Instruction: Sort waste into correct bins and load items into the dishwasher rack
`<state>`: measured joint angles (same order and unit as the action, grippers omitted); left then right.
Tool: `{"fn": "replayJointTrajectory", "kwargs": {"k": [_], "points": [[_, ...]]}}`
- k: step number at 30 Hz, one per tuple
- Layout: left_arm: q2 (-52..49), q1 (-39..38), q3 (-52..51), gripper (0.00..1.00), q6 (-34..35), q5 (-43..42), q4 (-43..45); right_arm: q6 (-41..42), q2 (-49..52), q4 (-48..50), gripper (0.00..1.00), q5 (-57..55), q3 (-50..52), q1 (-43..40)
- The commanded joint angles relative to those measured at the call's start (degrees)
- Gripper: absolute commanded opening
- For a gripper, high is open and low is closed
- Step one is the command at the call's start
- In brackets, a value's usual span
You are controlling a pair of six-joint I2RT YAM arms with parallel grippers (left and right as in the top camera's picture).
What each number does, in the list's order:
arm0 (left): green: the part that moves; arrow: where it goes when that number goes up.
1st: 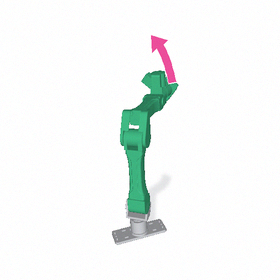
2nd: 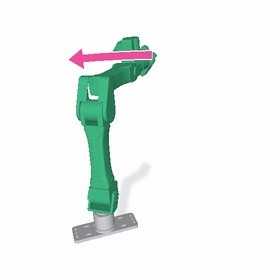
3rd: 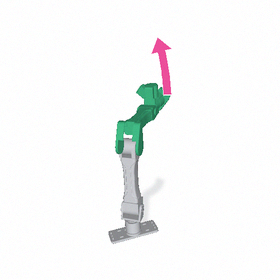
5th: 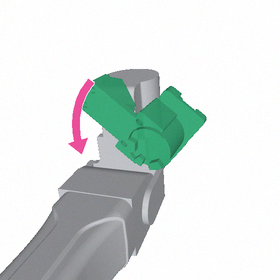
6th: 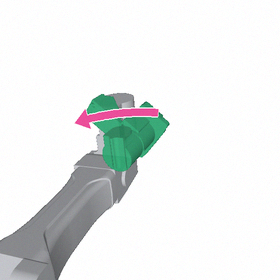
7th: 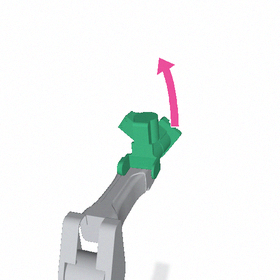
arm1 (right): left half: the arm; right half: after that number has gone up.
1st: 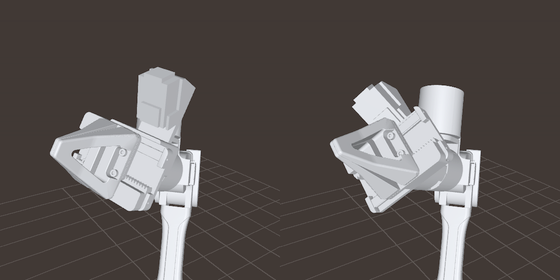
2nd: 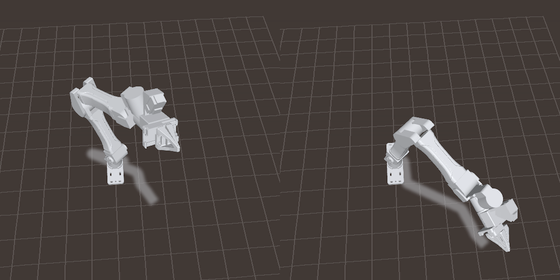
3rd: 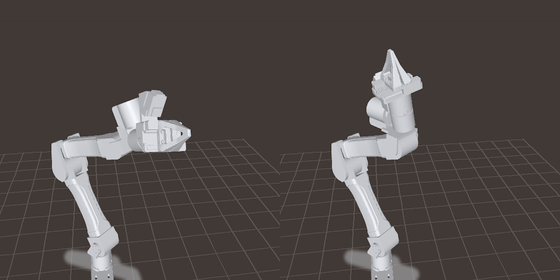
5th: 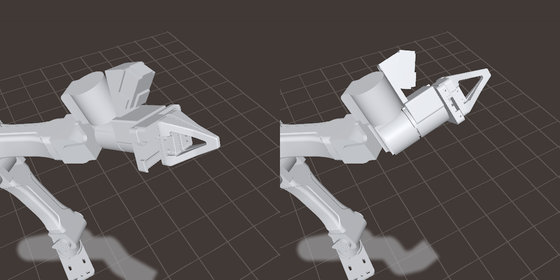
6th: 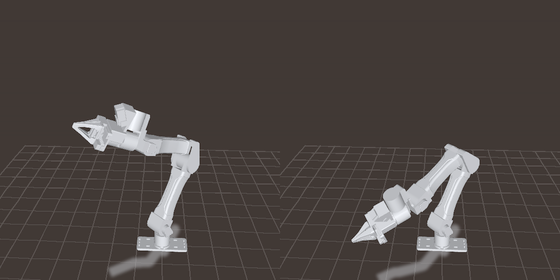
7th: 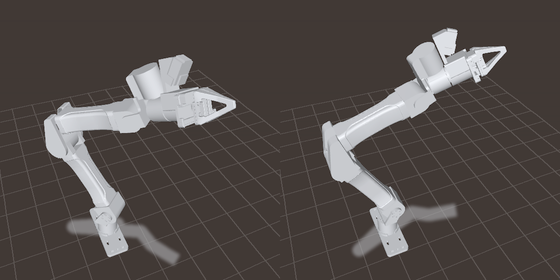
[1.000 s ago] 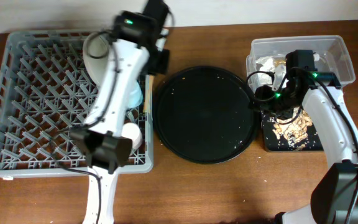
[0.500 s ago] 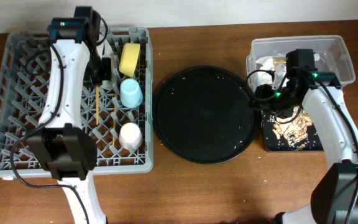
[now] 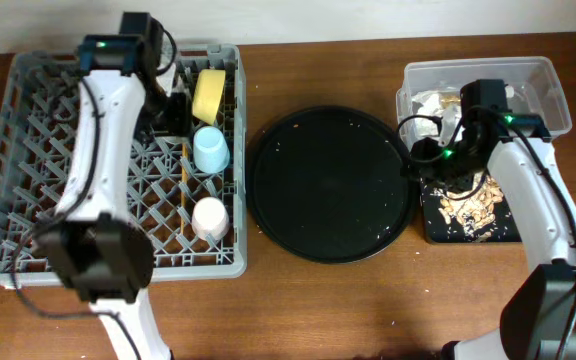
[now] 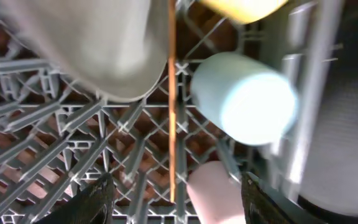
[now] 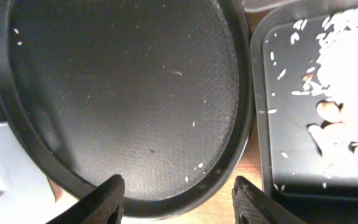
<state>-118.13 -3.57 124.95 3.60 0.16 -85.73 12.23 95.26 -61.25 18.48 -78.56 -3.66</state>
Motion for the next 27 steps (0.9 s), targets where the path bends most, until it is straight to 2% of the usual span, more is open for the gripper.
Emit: {"fn": "replayJointTrajectory", "kwargs": {"k": [1,2,3,8,9,10,17,20,22,24,27], "points": [[12.8,0.1,1.8,0.65,-0.5,-2.6,1.7,-4.2,-7.7,-3.6,0.58,-0.1,-5.7,-0.1],[15.0,0.0,1.8,0.87,-0.5,-2.5,2.5,-5.7,-10.1,-5.6,0.58,-0.1,-7.6,-0.1],[16.6,-0.1,1.8,0.99,-0.4,-2.6,3.0,-6.4,-12.2,-7.1,0.58,-0.2,-9.3,-0.1],[19.6,-0.1,1.8,0.99,-0.5,-4.9,3.4,-6.4,-24.4,-14.0,0.66,-1.4,-16.3,-0.1],[19.5,-0.1,1.8,0.99,-0.5,-4.9,3.4,-6.4,-26.4,-14.5,0.87,-1.3,-16.9,-0.1],[19.5,-0.1,1.8,0.99,-0.5,-4.9,3.4,-6.3,-29.9,-14.4,0.98,-1.4,-17.2,-0.1],[19.5,-0.1,1.8,0.99,-0.5,-4.9,3.4,-6.3,-41.7,-15.0,0.98,-1.2,-17.2,-0.1],[19.5,-0.1,1.8,0.99,-0.5,-4.9,3.4,-6.5,-43.1,-21.2,0.98,-10.4,-17.2,-0.1],[19.5,-0.1,1.8,0.99,-0.5,-4.9,3.4,-6.5,-43.0,-21.6,0.98,-14.4,-17.0,-0.1],[19.5,-0.1,1.8,0.99,-0.5,-4.9,3.4,-6.5,-43.3,-17.7,0.98,-15.4,-14.4,-0.1],[19.5,-0.1,1.8,0.99,-0.5,-4.9,3.4,-11.5,-49.5,-1.0,0.98,-13.0,-0.7,-0.1]]}}
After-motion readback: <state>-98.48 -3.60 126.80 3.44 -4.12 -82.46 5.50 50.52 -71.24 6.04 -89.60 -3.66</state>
